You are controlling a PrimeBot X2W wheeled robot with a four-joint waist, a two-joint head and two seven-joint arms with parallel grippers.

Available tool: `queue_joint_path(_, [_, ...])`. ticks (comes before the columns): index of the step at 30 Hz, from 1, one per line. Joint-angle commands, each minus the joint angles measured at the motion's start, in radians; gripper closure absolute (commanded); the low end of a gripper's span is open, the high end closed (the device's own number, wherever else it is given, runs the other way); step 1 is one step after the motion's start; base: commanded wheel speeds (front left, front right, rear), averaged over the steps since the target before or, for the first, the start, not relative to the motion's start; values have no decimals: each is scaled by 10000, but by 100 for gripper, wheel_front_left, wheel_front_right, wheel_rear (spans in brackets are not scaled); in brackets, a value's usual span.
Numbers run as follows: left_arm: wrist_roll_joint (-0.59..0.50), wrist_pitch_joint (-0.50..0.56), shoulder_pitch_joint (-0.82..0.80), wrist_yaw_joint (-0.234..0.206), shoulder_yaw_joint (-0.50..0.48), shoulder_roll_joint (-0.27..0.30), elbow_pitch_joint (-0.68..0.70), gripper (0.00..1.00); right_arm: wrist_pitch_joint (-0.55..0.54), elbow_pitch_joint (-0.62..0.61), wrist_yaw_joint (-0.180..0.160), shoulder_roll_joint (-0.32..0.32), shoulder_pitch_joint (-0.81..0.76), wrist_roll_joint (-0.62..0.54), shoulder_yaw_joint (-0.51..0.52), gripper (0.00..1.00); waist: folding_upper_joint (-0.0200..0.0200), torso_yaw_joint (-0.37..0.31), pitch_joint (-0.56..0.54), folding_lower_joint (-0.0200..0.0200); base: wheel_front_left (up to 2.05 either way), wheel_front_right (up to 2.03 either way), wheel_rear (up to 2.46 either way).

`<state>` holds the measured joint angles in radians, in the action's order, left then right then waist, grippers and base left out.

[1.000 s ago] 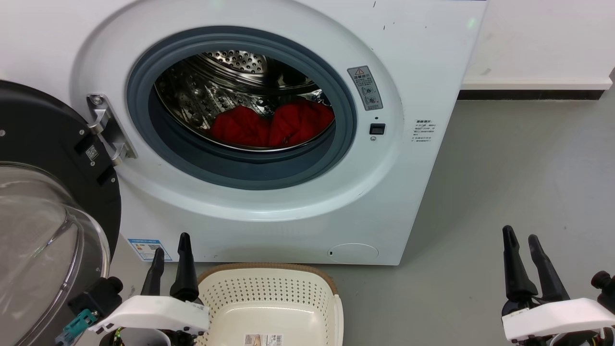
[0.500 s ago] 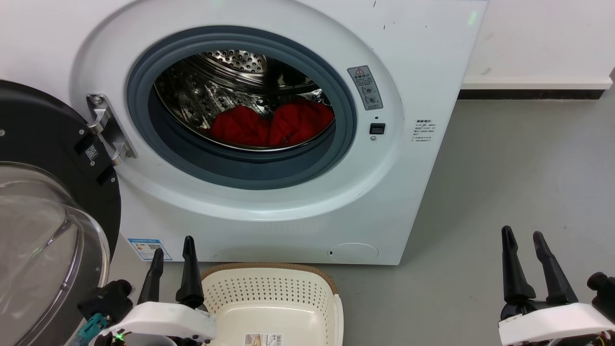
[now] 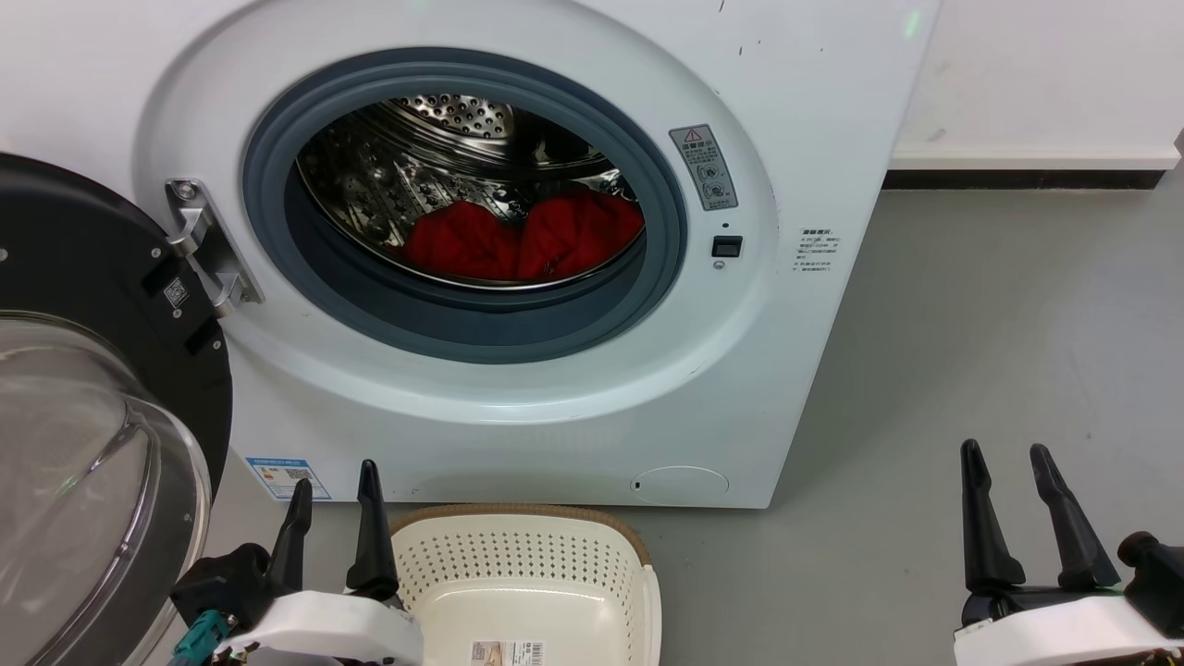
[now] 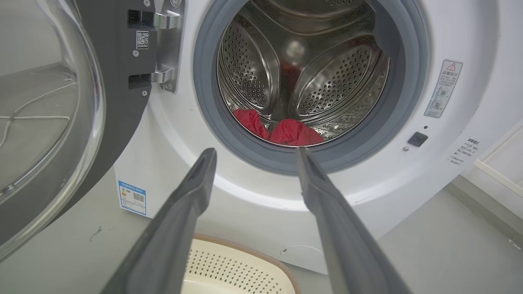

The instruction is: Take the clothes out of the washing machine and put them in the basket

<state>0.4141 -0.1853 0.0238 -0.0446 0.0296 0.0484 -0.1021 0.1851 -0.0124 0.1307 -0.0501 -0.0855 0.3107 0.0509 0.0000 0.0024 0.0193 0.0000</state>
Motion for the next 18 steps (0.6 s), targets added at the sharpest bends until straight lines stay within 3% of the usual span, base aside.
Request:
queue_joint_path(1, [-183,-82,35,-30,31,23,40,0,78,-140,0,-6,-70,-219,-20,0,0,-1,1,0,0,0,0])
queue_joint_path(18, [-1410,-429,163,-33,121,23,-140,0,446,-321,-1,-3,-378,-1607,-109,0,0,3,16,0,0,0,0])
